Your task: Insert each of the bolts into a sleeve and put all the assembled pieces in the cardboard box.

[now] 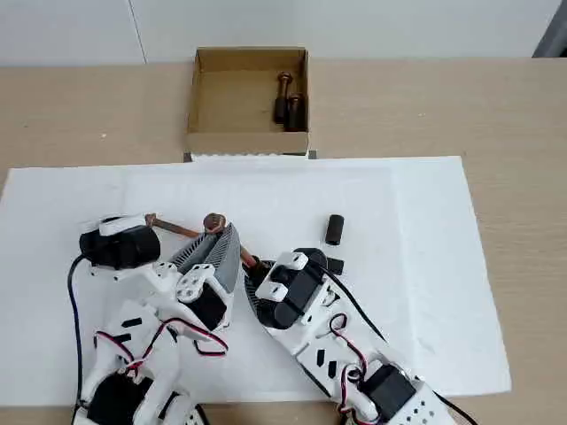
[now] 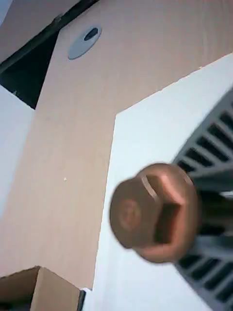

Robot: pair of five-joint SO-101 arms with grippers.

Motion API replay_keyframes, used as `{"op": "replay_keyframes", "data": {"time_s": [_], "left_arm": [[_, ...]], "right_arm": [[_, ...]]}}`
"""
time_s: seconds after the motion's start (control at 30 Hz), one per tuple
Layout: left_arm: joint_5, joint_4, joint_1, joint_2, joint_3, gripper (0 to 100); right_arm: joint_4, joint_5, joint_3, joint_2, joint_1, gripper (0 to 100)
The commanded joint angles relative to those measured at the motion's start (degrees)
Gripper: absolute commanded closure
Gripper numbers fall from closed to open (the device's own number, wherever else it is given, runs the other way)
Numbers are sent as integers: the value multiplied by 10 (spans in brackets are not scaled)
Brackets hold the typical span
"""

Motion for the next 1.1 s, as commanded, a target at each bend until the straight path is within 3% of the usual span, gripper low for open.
{"op": "replay_keyframes", "data": {"time_s": [0.0, 0.1, 0.27, 0.5, 0.73, 1.07], "left_arm": [[1, 1, 5, -4, -3, 995], [-4, 2, 9, -3, 9, 995], [-71, 2, 21, -4, 55, 995], [-76, 35, 22, -4, 59, 992], [-88, 75, 22, -5, 46, 767], [-101, 78, 18, -3, -19, 775]], "right_arm": [[-15, 17, 4, -7, -4, 995], [-15, 40, 3, -7, -4, 995], [-15, 47, -3, -7, -4, 995], [-15, 47, 1, -7, -5, 995], [-15, 47, 2, -7, -4, 995], [-12, 46, 8, -7, -4, 995]]}}
